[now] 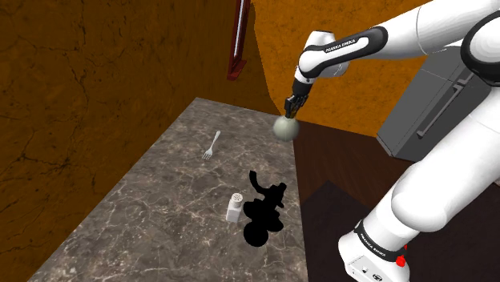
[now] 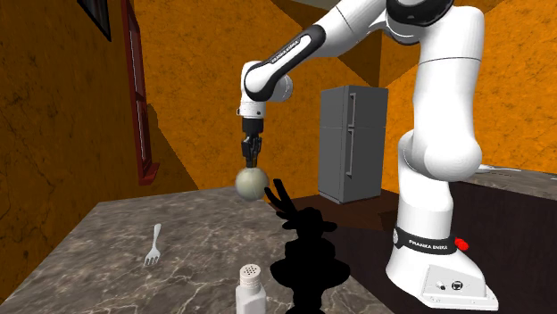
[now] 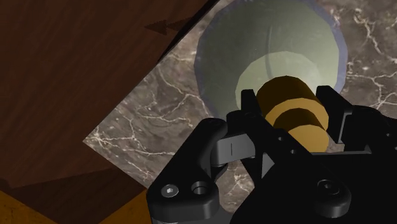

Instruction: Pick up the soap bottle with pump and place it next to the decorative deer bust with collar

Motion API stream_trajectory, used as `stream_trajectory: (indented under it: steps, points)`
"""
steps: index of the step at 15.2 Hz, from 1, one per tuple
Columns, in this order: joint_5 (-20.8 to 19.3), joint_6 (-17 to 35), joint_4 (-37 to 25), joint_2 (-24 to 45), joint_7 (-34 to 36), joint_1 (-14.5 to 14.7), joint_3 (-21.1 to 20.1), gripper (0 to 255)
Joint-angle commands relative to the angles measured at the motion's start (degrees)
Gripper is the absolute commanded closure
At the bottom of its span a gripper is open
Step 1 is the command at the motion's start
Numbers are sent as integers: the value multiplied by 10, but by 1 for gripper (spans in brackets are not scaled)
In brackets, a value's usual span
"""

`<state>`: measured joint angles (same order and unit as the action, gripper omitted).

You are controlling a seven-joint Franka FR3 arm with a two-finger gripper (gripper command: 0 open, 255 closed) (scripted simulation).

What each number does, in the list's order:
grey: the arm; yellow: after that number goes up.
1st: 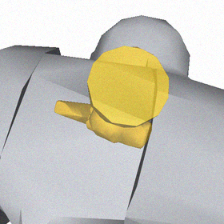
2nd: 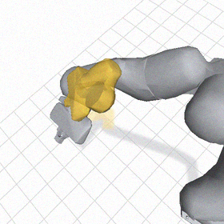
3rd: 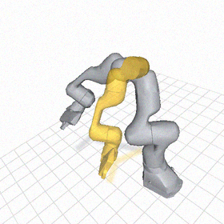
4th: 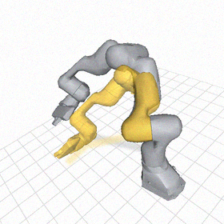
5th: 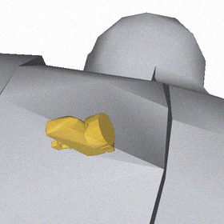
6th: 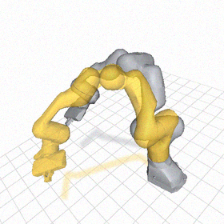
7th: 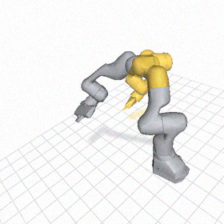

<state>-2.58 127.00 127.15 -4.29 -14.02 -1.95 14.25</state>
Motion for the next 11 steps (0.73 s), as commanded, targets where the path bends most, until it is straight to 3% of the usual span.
stream_trajectory:
  steps: [1,11]
  points:
    - [-1,-16,-10,-6,2,0,-1,255]
    - [-6,-93,-61,-32,5,1,-4,255]
